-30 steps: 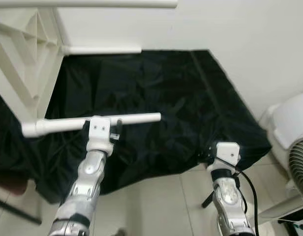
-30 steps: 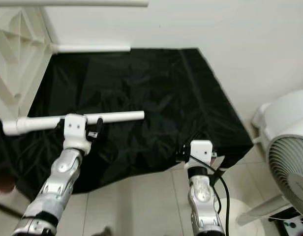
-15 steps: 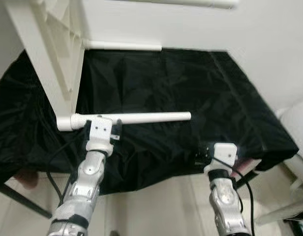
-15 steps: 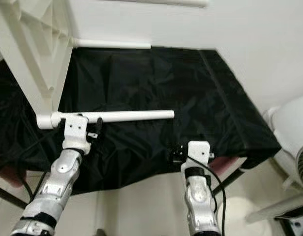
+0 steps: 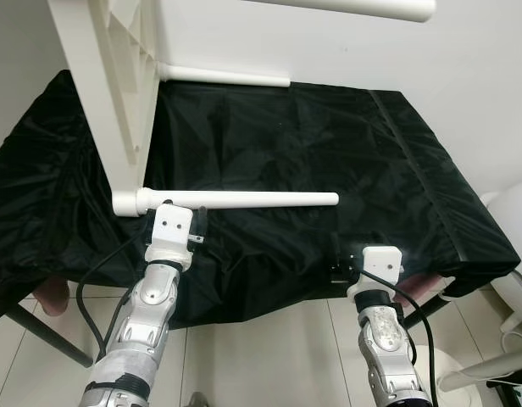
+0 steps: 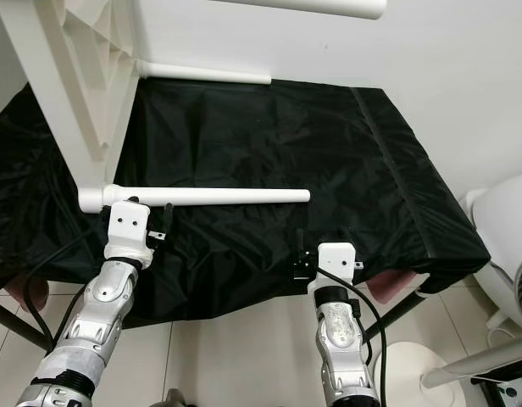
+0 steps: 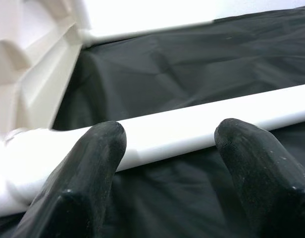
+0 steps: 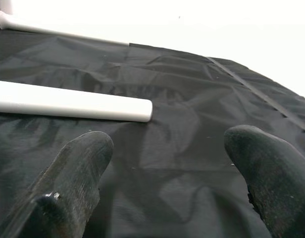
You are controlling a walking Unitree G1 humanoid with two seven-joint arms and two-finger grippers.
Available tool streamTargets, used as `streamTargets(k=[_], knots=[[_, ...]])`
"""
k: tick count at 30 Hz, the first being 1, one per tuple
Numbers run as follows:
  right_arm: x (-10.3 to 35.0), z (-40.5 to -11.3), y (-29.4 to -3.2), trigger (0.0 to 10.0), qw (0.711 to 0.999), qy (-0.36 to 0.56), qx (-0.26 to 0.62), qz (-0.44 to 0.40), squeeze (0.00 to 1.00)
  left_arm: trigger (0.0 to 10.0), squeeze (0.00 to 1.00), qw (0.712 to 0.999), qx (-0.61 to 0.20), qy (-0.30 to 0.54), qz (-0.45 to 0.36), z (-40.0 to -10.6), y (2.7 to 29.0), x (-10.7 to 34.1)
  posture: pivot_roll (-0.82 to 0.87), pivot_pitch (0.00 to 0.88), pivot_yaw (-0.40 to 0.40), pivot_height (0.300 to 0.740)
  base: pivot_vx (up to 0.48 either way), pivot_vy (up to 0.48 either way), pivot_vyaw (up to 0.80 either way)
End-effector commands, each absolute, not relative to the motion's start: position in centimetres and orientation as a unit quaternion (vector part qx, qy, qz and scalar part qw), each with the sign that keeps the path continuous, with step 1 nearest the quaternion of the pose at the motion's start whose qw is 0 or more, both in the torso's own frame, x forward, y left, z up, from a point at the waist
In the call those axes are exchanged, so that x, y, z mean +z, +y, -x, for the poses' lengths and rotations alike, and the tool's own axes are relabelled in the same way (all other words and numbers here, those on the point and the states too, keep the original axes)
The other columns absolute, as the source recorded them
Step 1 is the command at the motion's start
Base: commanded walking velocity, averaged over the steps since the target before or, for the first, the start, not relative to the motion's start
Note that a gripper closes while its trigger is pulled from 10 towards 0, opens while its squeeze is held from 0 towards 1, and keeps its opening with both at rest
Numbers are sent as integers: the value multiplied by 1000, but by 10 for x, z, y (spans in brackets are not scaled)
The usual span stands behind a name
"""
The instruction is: Building children table
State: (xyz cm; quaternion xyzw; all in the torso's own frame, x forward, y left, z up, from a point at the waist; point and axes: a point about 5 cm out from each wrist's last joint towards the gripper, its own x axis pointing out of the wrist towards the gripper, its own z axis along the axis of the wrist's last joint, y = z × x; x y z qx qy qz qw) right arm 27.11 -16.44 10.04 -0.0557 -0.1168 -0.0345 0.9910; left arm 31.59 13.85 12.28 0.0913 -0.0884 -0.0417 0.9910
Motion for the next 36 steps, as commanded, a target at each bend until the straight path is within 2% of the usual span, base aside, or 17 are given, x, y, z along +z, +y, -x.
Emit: streamTargets(k=[1, 12, 36], knots=[[101, -273, -167, 10000, 990, -119, -34, 65, 0, 10000, 0, 991, -28, -96, -93, -315, 139, 123, 18, 51, -33, 740, 0, 0, 0], [104, -276, -167, 10000, 989, -125, -33, 66, 0, 10000, 0, 990, -28, -101, -93, -317, 140, 126, 17, 37, -35, 740, 0, 0, 691], [105, -276, -170, 10000, 990, -129, -31, 50, 0, 10000, 0, 990, -29, -108, -81, -318, 142, 128, 17, 32, -39, 740, 0, 0, 0]])
